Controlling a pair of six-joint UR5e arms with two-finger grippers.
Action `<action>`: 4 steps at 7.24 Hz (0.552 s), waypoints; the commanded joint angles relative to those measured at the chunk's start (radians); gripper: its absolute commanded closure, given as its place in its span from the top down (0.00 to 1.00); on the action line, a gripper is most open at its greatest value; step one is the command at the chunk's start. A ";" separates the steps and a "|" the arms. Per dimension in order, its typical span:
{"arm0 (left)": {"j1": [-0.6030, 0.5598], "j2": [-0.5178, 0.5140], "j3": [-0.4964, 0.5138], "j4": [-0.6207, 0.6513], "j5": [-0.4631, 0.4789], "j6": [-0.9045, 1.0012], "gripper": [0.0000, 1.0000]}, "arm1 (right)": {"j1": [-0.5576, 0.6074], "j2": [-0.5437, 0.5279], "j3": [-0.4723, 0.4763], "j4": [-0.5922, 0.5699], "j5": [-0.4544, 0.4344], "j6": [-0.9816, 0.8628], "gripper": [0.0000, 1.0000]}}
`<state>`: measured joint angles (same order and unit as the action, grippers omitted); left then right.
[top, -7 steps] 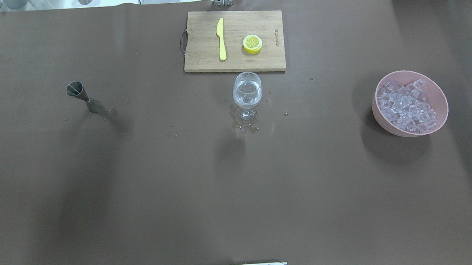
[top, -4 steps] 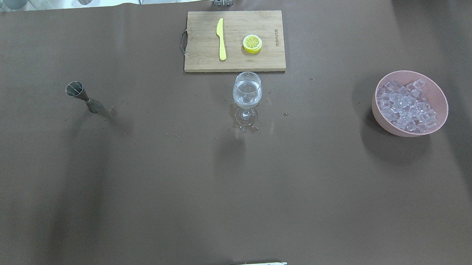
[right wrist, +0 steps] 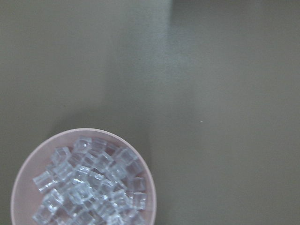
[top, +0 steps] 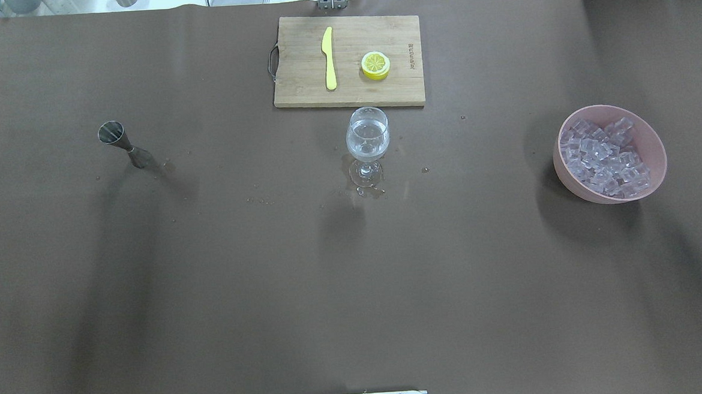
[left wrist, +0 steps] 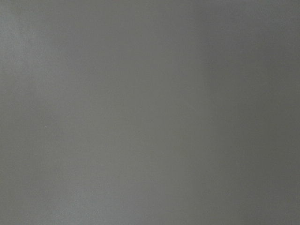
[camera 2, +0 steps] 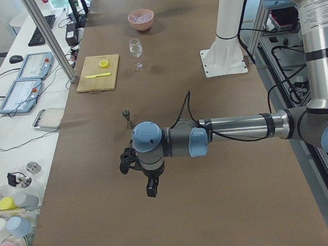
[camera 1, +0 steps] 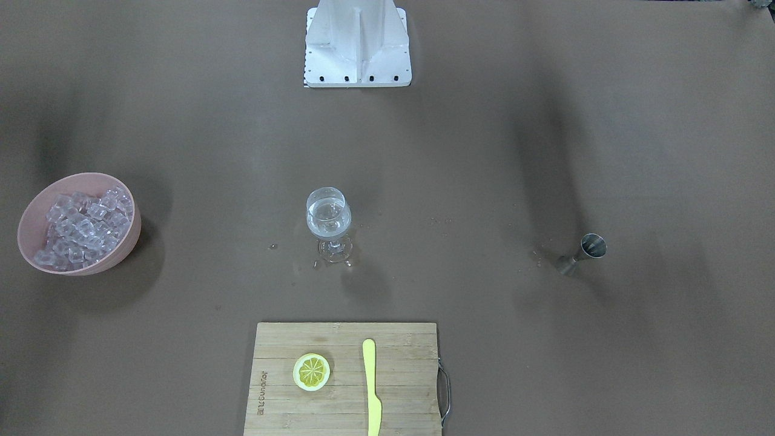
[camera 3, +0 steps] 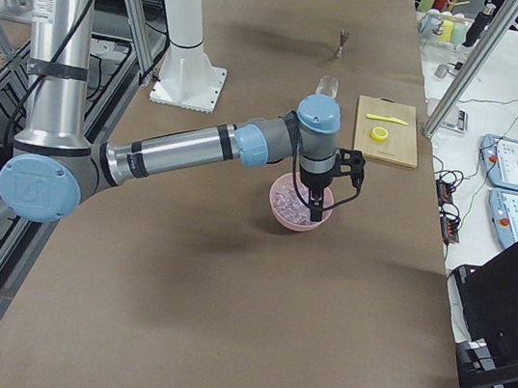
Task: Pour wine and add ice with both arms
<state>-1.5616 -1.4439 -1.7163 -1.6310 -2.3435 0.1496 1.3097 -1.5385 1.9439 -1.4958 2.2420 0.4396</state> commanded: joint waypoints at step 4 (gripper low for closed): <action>0.000 0.000 0.006 -0.007 0.000 0.001 0.98 | -0.326 0.061 -0.022 0.000 -0.245 0.218 1.00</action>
<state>-1.5616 -1.4435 -1.7104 -1.6381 -2.3439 0.1501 1.0223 -1.4804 1.9373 -1.4957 2.0300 0.6529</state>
